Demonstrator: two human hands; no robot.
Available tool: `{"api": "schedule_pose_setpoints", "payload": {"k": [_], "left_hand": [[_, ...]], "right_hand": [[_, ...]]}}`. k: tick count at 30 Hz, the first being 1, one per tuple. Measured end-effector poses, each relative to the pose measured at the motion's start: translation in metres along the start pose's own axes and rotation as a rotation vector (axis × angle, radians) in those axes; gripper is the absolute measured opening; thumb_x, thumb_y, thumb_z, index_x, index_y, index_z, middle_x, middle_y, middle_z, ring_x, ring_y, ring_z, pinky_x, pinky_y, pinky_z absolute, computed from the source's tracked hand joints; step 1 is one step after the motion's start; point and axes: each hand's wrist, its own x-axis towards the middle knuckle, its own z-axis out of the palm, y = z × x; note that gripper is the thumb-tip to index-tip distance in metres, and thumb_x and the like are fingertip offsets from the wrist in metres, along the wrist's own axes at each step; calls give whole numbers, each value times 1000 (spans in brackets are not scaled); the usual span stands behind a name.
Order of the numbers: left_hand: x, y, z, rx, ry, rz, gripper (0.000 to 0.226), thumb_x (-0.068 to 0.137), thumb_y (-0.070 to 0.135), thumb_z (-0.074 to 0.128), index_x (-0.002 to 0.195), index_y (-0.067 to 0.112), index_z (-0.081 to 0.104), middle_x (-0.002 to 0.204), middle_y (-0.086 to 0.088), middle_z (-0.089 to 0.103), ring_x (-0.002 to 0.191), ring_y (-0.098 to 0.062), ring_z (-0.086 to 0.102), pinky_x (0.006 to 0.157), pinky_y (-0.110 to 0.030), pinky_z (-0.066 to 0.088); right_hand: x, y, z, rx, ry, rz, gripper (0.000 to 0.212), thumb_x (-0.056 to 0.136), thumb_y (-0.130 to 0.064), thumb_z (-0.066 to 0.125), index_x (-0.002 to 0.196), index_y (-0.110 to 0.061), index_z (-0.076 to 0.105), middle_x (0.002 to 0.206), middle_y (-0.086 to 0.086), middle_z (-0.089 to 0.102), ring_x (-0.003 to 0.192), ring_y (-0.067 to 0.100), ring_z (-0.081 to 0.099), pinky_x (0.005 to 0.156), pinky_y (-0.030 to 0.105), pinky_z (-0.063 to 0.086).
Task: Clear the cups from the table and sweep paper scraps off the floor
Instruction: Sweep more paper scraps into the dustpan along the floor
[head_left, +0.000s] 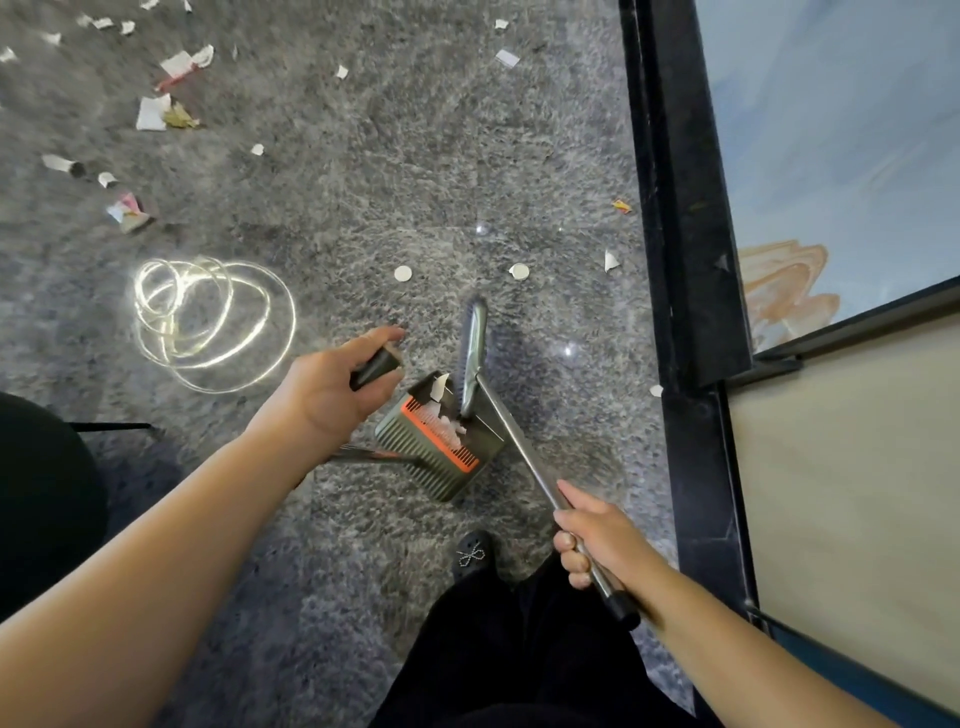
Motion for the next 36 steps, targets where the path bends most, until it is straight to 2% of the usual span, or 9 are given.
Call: {"api": "schedule_pose_setpoints", "payload": {"k": [8, 14, 17, 19, 22, 28, 30, 33, 36], "left_hand": [[-1, 12, 9, -18, -67, 27, 46, 91, 26, 68, 133, 40, 56, 81, 17, 61, 58, 10, 56, 57, -1, 39], [15, 27, 10, 25, -67, 20, 42, 91, 31, 66, 129, 47, 56, 64, 9, 59, 38, 0, 50, 39, -11, 38], [10, 19, -1, 25, -45, -2, 41, 90, 34, 67, 124, 55, 56, 51, 9, 57, 35, -5, 49, 38, -16, 41], [3, 11, -7, 24, -26, -27, 41, 89, 37, 67, 123, 57, 55, 50, 9, 59, 37, -7, 52, 39, -17, 42], [-3, 4, -10, 6, -23, -40, 39, 89, 36, 68, 120, 58, 56, 50, 8, 59, 36, -8, 51, 39, -17, 42], [-7, 5, -2, 17, -50, -18, 38, 89, 36, 68, 119, 55, 57, 59, 12, 60, 41, -4, 53, 42, -15, 41], [-11, 3, -2, 36, -55, -11, 38, 89, 37, 68, 120, 56, 56, 61, 16, 60, 43, -6, 54, 45, -18, 43], [-18, -3, -2, 43, -48, -11, 40, 89, 42, 67, 122, 60, 52, 70, 14, 64, 52, -13, 61, 53, -22, 50], [-24, -7, -1, 12, -36, -6, 40, 89, 44, 65, 114, 71, 48, 61, 18, 63, 42, -8, 53, 48, -22, 48]], "right_hand": [[-19, -15, -36, -150, 120, -69, 64, 96, -6, 42, 151, -32, 22, 51, 0, 46, 37, 13, 38, 37, 23, 34], [-11, -35, -62, -368, 189, -33, 65, 95, -7, 42, 152, -30, 20, 63, 5, 49, 40, 14, 42, 42, 26, 37], [-7, -39, -64, -471, 175, -30, 59, 96, -6, 41, 150, -26, 25, 68, 4, 50, 44, 14, 43, 40, 23, 37], [-5, -40, -59, -572, 164, -28, 49, 95, -6, 42, 138, -28, 34, 70, 6, 52, 44, 13, 45, 40, 23, 37], [-3, -37, -45, -696, 152, -17, 57, 95, -6, 43, 149, -18, 28, 75, 7, 56, 48, 14, 50, 43, 23, 41], [10, -21, -29, -775, 106, 17, 64, 97, -9, 46, 153, -21, 19, 86, 6, 56, 51, 14, 53, 43, 22, 42], [17, -15, -26, -737, 110, 23, 66, 95, -9, 50, 153, -22, 21, 89, 8, 58, 52, 13, 53, 44, 23, 44], [26, -3, -29, -410, 101, 82, 68, 94, 0, 51, 151, -25, 23, 67, 8, 53, 46, 13, 46, 40, 23, 41], [30, 2, -30, -149, 95, 111, 67, 94, 6, 47, 150, -24, 26, 69, 8, 48, 45, 11, 44, 36, 19, 36]]}}
